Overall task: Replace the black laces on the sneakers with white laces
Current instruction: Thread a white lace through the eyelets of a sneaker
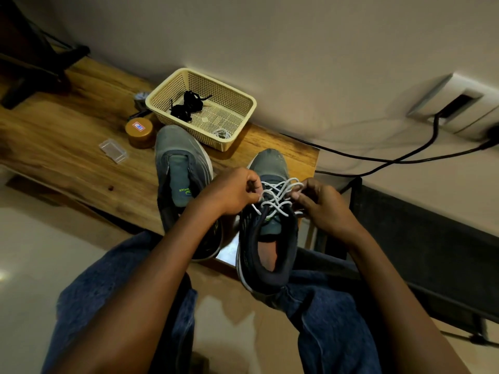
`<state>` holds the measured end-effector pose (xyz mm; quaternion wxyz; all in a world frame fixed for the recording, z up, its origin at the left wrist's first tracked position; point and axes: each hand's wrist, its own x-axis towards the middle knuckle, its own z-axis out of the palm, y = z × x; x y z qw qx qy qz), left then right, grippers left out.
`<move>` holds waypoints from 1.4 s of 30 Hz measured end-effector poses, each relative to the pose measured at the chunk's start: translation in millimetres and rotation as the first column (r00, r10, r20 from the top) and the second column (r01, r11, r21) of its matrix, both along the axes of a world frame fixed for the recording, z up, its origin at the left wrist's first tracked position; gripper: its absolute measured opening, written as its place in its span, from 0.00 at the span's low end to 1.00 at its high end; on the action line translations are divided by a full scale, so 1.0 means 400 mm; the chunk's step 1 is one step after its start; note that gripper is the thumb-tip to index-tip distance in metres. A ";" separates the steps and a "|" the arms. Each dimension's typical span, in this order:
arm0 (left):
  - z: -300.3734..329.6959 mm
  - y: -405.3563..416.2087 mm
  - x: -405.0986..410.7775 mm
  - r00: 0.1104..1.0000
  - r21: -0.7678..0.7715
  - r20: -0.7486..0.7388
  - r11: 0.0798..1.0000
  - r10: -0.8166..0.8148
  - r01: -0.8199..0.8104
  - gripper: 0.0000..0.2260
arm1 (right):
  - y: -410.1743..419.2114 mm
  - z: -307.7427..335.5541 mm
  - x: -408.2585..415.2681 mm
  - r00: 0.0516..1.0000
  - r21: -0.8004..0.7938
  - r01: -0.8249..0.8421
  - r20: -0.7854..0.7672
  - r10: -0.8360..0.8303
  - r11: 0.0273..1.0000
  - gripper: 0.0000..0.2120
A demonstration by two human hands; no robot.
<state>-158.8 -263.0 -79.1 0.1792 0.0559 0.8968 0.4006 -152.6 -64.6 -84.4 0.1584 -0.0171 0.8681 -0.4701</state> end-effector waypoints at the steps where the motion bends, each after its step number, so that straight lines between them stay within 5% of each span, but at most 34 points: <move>1: 0.002 -0.002 0.000 1.000 0.004 -0.001 1.000 -0.001 0.001 0.01 | 0.001 0.001 0.001 1.000 0.002 -0.003 0.006 0.003 1.000 0.05; 5: 0.000 -0.002 -0.006 0.997 0.140 0.020 0.987 0.078 -0.081 0.02 | 0.000 0.006 0.004 1.000 0.010 -0.003 0.022 0.003 1.000 0.07; 13: 0.002 0.007 0.000 0.998 0.059 -0.027 0.997 0.050 -0.049 0.04 | 0.000 0.007 0.004 1.000 0.054 -0.011 0.009 0.010 0.998 0.06; 17: 0.011 0.005 -0.005 0.992 0.224 0.020 0.967 0.121 -0.122 0.06 | -0.001 0.008 0.004 1.000 0.055 -0.015 0.008 0.015 0.998 0.05; 22: 0.001 0.003 0.000 0.998 0.099 -0.021 0.994 0.052 -0.049 0.05 | 0.001 0.008 0.003 1.000 0.043 -0.014 0.013 0.013 0.999 0.07; 26: 0.008 0.002 -0.006 0.987 0.180 -0.092 0.977 0.135 -0.117 0.08 | 0.002 0.007 0.003 1.000 0.019 -0.013 0.028 0.012 1.000 0.08; 31: 0.011 -0.002 -0.007 0.979 0.244 -0.079 0.956 0.185 -0.161 0.11 | -0.003 0.011 0.003 0.999 -0.011 0.003 0.049 -0.003 1.000 0.08; 39: 0.008 -0.043 -0.006 0.989 0.078 0.055 0.987 0.138 -0.142 0.04 | 0.009 0.034 0.020 0.975 -0.084 0.222 0.017 -0.222 0.971 0.09; 42: 0.015 -0.041 -0.002 0.996 0.099 0.066 0.993 0.056 -0.063 0.03 | 0.007 0.029 0.039 0.990 -0.088 0.135 0.062 -0.130 0.987 0.05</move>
